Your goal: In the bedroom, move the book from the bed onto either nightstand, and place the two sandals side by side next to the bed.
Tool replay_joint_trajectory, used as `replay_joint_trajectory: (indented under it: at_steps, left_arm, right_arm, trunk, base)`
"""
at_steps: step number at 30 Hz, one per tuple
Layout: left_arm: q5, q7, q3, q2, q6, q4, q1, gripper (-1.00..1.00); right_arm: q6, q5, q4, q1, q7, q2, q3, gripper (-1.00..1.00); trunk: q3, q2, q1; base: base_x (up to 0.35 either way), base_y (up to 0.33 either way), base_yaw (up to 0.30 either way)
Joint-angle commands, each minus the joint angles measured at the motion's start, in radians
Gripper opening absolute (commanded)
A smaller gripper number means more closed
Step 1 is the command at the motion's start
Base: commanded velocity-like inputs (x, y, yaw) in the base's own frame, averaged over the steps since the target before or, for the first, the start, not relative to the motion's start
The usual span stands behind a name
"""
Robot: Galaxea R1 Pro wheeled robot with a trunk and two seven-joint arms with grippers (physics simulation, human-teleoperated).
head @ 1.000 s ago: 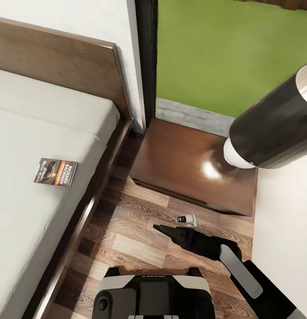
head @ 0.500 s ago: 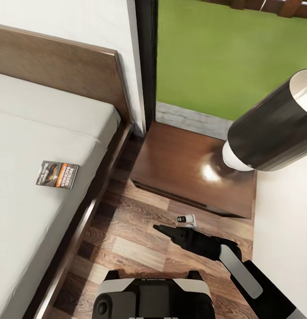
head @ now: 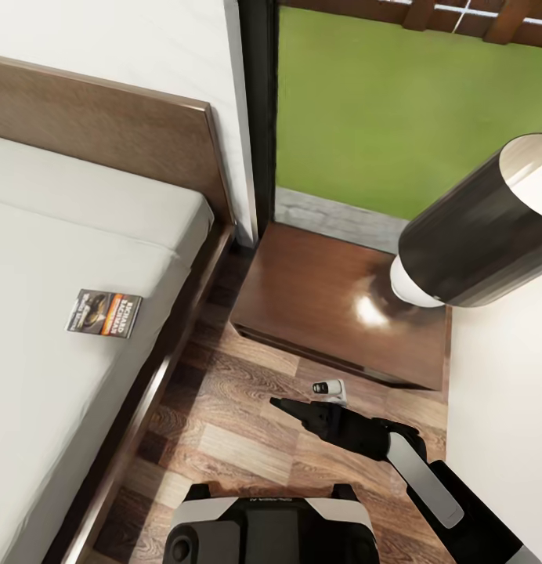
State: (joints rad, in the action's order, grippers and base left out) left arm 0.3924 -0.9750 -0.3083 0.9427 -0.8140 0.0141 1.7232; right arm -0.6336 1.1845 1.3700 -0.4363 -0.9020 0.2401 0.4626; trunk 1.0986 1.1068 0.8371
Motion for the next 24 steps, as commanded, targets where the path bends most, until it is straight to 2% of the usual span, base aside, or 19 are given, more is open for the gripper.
replay_joint_trajectory:
  at_steps: [1, 24]
  left_arm:
    - [0.007, -0.003, -0.009, 0.001, -0.005, 0.000, 0.001, 1.00]
    - [0.006, -0.001, -0.009, 0.000, -0.005, 0.000, 0.001, 1.00]
  right_arm:
    - [-0.006, 0.009, 0.000, -0.001, 0.002, 0.001, 0.002, 1.00]
    - [-0.006, 0.009, 0.000, -0.001, 0.002, 0.001, 0.001, 1.00]
  trunk:
    - [-0.004, -0.007, -0.004]
    - [-0.113, -0.168, -0.092]
  base:
    - [0.000, 0.000, 0.000]
    - [0.000, 0.000, 0.000]
